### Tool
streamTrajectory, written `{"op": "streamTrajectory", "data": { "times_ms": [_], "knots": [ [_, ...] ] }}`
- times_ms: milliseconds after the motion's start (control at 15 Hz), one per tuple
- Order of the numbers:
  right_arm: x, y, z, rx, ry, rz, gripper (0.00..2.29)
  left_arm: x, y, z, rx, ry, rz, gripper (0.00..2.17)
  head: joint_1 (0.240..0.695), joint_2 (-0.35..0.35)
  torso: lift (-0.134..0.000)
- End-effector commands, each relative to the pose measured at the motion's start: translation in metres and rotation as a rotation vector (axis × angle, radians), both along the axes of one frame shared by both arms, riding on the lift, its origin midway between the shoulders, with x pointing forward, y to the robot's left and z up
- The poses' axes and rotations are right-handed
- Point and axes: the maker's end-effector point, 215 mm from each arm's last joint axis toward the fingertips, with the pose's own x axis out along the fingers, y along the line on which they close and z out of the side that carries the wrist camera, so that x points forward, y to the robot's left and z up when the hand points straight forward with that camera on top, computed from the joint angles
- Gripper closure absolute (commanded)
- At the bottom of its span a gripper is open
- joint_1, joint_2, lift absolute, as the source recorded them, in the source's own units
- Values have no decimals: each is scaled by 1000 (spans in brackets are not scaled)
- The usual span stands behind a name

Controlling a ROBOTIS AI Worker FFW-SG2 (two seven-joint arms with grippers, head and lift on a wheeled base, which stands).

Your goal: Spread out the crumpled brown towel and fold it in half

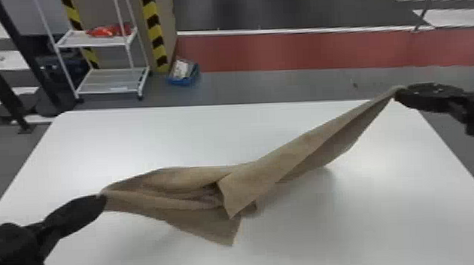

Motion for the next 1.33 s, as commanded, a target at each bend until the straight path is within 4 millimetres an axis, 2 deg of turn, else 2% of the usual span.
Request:
{"op": "streamTrajectory", "data": {
  "times_ms": [0,133,200,400,533,733,800,867,933,1133,1267],
  "knots": [
    [2,-29,22,-2,-42,-48,1298,10,28,19,-119,70,100,2067,695,13,-124],
    [-2,-44,28,8,-51,-59,1298,19,43,28,-177,113,160,2057,695,13,-124],
    [-6,-42,19,-6,-37,-43,1298,25,45,26,-176,134,174,2057,695,12,-124],
    [-14,-30,-6,-91,-13,17,1298,34,42,-12,-191,219,192,2057,695,19,-124],
    [-12,-31,-7,-101,-16,7,1298,41,39,-29,-191,254,200,2057,695,29,-124],
    [-7,-39,4,-110,-39,-16,1298,59,41,-47,-129,272,232,2007,695,26,-124],
    [-8,-40,1,-114,-34,-17,1298,60,43,-51,-107,269,239,1335,695,25,-124],
    [-10,-38,-5,-120,-23,-10,1298,63,45,-49,-61,222,220,292,695,24,-124],
    [-11,-37,-10,-121,-14,-7,1298,62,50,-49,-18,192,220,-2,695,22,-124],
    [-10,-33,-26,-141,12,0,1298,38,41,-50,-5,179,179,36,695,29,-124],
    [-7,-29,-32,-146,22,-1,1298,8,11,-47,-28,158,50,140,695,24,-124]
  ]
}}
